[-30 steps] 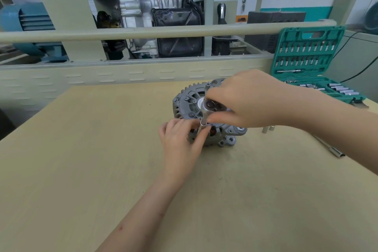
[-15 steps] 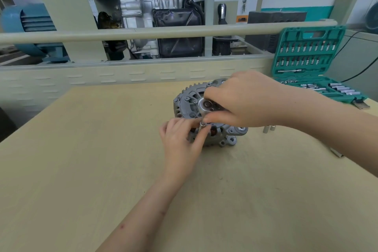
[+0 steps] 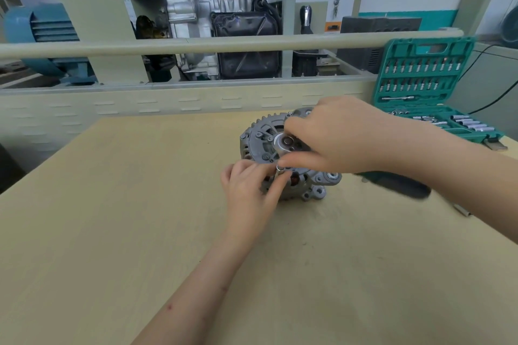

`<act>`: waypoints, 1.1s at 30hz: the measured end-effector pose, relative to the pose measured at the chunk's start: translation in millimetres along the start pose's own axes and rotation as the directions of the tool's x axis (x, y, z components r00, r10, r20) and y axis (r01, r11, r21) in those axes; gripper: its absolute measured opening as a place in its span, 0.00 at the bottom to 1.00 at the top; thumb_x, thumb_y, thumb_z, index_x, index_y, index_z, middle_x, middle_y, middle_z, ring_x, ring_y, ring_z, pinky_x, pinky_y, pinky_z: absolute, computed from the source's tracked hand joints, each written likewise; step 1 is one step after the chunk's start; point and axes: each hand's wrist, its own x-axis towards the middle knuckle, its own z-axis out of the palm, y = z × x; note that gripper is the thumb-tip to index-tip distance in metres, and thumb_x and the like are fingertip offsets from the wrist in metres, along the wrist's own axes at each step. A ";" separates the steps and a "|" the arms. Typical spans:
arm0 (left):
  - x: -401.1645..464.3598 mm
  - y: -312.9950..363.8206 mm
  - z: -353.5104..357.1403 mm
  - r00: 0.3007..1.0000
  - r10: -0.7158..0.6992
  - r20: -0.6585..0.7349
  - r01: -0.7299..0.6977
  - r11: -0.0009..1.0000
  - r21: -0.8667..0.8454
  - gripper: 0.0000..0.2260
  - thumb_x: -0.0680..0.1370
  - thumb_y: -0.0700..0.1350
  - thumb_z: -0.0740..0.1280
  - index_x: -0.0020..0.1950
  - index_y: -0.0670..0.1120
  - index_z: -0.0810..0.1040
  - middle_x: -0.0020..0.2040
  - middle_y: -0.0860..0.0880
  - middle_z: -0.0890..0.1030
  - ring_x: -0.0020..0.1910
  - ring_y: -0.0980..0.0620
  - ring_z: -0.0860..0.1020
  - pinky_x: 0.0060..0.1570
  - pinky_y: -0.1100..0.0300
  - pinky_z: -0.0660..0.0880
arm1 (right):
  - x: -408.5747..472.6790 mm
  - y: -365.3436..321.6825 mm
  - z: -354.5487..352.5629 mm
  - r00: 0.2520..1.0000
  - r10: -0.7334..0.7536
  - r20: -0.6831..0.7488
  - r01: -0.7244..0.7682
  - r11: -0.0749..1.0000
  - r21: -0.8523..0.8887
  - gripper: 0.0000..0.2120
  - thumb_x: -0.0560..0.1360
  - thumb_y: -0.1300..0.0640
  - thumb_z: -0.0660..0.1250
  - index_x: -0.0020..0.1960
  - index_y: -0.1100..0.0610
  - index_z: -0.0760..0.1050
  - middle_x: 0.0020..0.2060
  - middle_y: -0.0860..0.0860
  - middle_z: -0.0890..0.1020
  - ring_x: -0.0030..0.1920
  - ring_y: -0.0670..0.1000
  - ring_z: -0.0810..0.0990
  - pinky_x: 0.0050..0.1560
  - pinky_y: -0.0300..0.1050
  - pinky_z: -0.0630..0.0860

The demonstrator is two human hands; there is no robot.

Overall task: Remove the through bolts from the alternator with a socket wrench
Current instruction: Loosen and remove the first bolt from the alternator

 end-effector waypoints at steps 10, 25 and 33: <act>-4.8 -0.8 -1.1 0.997 -0.001 0.077 0.002 1.000 -0.013 0.13 0.73 0.51 0.61 0.41 0.45 0.81 0.31 0.59 0.68 0.38 0.56 0.70 0.45 0.63 0.58 | -0.5 3.4 3.8 0.997 -0.079 -0.010 0.080 0.985 0.153 0.12 0.76 0.45 0.50 0.50 0.53 0.62 0.38 0.47 0.69 0.43 0.54 0.72 0.43 0.45 0.63; -4.9 -1.1 -0.4 0.998 -0.006 0.057 0.008 0.999 -0.037 0.07 0.71 0.44 0.68 0.43 0.42 0.81 0.33 0.58 0.69 0.41 0.56 0.68 0.41 0.62 0.58 | -2.1 0.7 10.2 0.995 -0.068 -0.075 0.073 0.995 0.071 0.16 0.78 0.43 0.48 0.53 0.55 0.65 0.45 0.50 0.76 0.46 0.55 0.74 0.43 0.44 0.59; -1.9 0.4 0.1 0.998 -0.064 0.012 0.065 0.993 -0.097 0.04 0.66 0.44 0.71 0.35 0.45 0.79 0.31 0.60 0.69 0.37 0.59 0.65 0.44 0.62 0.61 | -4.9 -6.1 5.1 0.997 -0.010 -0.082 0.012 1.000 0.019 0.24 0.70 0.37 0.39 0.43 0.55 0.62 0.31 0.48 0.68 0.35 0.54 0.70 0.38 0.44 0.58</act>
